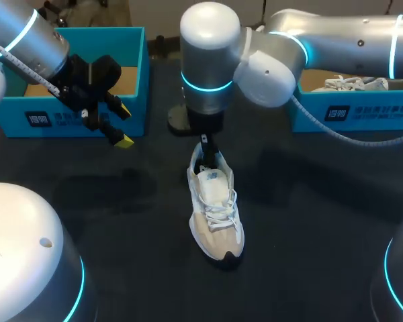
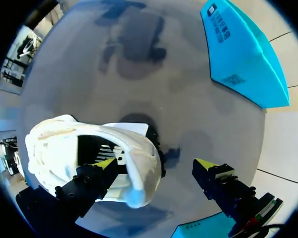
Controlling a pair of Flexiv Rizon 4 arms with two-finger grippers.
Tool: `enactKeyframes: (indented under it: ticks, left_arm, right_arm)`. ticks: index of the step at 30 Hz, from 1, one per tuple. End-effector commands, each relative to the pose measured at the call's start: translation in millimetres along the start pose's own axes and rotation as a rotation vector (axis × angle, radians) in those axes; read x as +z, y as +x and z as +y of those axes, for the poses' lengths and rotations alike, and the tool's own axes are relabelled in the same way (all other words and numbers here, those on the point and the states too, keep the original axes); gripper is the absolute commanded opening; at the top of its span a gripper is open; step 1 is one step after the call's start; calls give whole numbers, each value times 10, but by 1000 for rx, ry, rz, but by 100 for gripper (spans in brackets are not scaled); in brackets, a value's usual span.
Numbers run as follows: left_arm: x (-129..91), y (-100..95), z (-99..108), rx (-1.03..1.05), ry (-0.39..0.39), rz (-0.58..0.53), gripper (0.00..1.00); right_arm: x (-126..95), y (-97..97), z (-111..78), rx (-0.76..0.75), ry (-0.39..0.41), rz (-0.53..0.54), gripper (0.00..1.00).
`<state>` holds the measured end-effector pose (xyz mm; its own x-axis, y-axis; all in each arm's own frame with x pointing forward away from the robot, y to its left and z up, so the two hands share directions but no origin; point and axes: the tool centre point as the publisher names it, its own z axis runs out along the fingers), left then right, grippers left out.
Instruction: Take the shoe out of the shoebox, open the shoe tongue, remove and reinsert the insole, then place the shoe into the shoebox
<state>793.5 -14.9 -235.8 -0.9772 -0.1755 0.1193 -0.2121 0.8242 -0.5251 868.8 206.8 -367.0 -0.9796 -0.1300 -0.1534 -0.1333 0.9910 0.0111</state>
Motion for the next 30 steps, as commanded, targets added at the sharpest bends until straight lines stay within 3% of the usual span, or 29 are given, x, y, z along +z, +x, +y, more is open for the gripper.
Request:
enactKeyframes:
  ticks: [1, 4, 6, 8, 10, 16, 18, 20, 21, 30]
  left_arm:
    - [-6, 8, 2, -1, -2, -1, 100]
    - [-6, 8, 2, -1, -2, -1, 100]
    - [-6, 8, 2, -1, -2, -1, 100]
    - [-6, 8, 2, -1, -2, -1, 100]
    - [-6, 8, 2, -1, -2, -1, 100]
    - [-6, 8, 2, -1, -2, -1, 100]
    - [-6, 8, 2, -1, -2, -1, 100]
    - [-6, 8, 2, -1, -2, -1, 100]
    - [-6, 8, 2, -1, -2, -1, 100]
    - [-6, 8, 2, -1, -2, -1, 100]
  right_arm:
    - [100, -75, 19, 3, -1, 15, 100]
    - [107, -91, 19, 15, 0, 15, 98]
    - [116, -97, 17, 20, 2, 16, 76]
    - [131, -92, 3, 27, 3, 19, 70]
    - [143, -78, -19, 37, 7, 22, 55]
    - [179, -18, -39, 60, 17, 29, 40]
    - [182, -1, -34, 68, 17, 28, 29]
    - [179, 10, -31, 76, 16, 26, 7]
    - [179, 14, -30, 80, 16, 26, 2]
    - [57, 51, -4, 127, 24, 17, 0]
